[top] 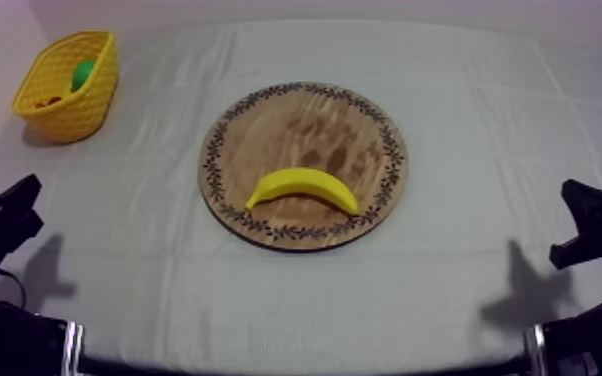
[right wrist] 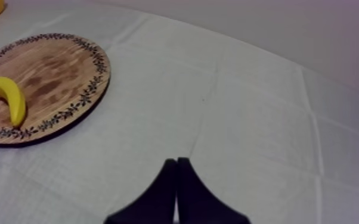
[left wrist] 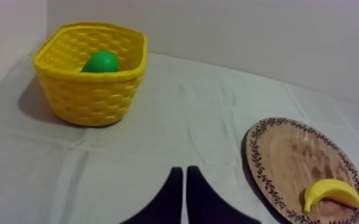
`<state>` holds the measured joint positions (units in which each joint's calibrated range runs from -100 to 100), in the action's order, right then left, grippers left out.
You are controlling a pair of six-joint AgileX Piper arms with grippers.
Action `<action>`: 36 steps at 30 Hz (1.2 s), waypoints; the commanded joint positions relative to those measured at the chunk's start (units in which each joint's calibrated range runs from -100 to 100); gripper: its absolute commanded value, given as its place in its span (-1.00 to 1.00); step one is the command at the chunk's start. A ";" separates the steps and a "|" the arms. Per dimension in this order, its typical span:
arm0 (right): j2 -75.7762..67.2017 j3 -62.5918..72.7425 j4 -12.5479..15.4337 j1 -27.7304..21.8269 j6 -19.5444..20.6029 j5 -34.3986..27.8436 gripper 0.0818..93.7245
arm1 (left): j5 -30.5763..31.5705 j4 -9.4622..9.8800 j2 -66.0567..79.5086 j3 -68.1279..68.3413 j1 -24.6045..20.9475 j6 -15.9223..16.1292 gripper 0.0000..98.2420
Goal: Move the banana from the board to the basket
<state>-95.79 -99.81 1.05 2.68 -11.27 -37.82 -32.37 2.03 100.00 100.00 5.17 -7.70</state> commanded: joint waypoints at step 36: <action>0.03 0.03 0.00 0.00 0.01 -0.01 -1.00 | -1.14 -0.51 -0.05 -0.42 -0.81 -5.34 -1.00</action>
<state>-95.79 -99.81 1.05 2.68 -11.31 -37.80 -33.10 1.70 99.93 99.69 4.35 -10.29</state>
